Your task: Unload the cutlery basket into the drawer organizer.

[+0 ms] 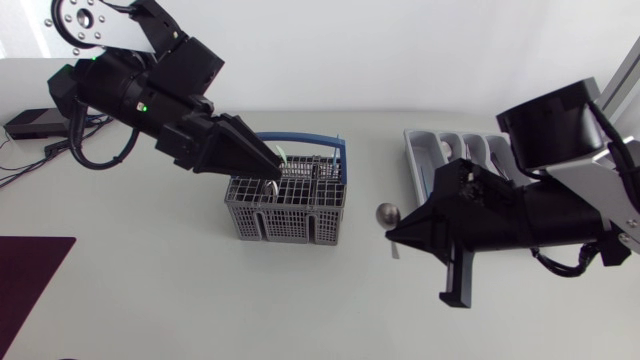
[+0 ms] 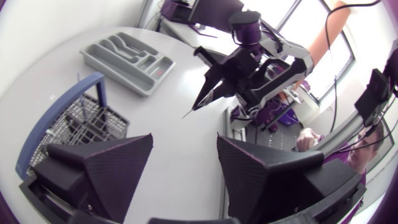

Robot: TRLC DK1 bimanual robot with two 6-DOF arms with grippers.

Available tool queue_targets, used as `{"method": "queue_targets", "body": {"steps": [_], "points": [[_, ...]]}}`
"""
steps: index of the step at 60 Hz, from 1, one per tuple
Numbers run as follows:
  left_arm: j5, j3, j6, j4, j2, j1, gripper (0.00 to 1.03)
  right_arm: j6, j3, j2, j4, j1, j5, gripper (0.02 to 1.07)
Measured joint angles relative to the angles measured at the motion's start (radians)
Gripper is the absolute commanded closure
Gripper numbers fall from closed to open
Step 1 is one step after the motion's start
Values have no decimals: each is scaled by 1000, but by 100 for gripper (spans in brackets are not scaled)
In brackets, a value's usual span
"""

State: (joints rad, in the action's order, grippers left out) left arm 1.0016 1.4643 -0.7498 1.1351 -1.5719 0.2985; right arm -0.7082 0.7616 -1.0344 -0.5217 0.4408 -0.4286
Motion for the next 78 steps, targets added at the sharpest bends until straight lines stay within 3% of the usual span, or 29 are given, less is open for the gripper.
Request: {"method": "queue_targets", "body": {"steps": [15,26,36,57,78], "points": [[-253,-98,226,-257,29,-9,11,-172,-117,-3,60,-317,41,100],[-402,-153,319,-338,29,15,11,-298,-138,-47,127,-520,41,100],[-486,-171,362,-378,29,32,11,-382,-142,-116,213,-637,57,100],[-514,-189,386,-393,29,39,11,-506,-188,-334,547,-755,149,100],[-540,-196,389,-394,28,50,11,-558,-190,-544,786,-783,271,100]]}}
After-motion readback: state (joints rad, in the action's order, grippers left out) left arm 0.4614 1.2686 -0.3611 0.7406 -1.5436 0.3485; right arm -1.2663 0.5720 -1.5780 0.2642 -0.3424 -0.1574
